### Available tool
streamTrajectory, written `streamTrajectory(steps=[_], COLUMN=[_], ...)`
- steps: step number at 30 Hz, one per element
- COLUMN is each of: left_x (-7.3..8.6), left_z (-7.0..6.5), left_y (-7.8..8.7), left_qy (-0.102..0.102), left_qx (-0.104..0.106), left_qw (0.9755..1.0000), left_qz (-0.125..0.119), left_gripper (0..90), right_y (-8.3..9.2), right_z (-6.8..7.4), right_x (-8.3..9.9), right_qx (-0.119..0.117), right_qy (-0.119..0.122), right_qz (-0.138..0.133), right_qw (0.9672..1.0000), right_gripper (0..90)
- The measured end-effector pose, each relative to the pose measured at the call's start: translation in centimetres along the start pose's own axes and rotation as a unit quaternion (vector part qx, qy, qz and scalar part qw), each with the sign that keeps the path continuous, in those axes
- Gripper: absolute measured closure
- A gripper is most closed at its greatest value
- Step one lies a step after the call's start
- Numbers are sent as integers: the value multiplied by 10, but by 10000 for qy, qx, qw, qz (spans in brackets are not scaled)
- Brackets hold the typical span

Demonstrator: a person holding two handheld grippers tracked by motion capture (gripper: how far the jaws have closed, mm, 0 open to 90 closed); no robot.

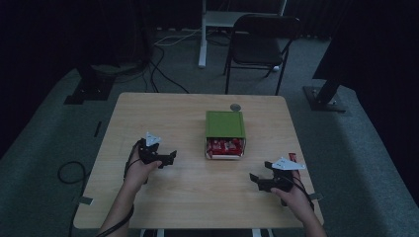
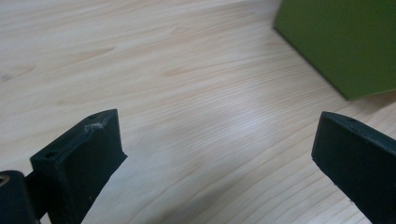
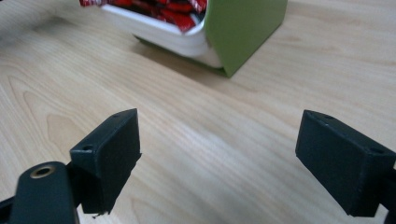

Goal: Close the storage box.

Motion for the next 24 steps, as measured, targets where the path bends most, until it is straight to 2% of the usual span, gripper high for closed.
streamTrajectory(steps=[3,5,11,14,19,24], left_x=[6,12,24,31,40,52], left_z=[5,10,20,26,39,52], left_y=[3,5,10,12,19,23], left_qy=[133,102,283,286,367,511], left_qx=[-53,-199,-345,-445,-694,-981], left_qw=[9999,9997,9990,9985,9967,9935], left_qz=[-8,48,67,127,187,284], left_gripper=[30,29,29,30,30,30], right_y=[2,3,7,8,9,9], right_z=[2,4,8,9,8,7], right_x=[6,10,21,25,32,38], right_qx=[-8,-27,8,-8,28,35], right_qy=[-15,-75,41,52,75,58], right_qz=[54,62,240,306,395,508], right_qw=[10000,9999,9997,9995,9992,9987], right_gripper=[134,135,135,134,135,135])
Point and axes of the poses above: each handheld gripper's, and its own axes: y roughly backward along the jaws, x roughly out of its underside, z roughly to its left, the point moved 10 cm from there along -y, roughly forward along the jaws, and after that the axes turned 2 degrees about -x, right-handed, at the moved point
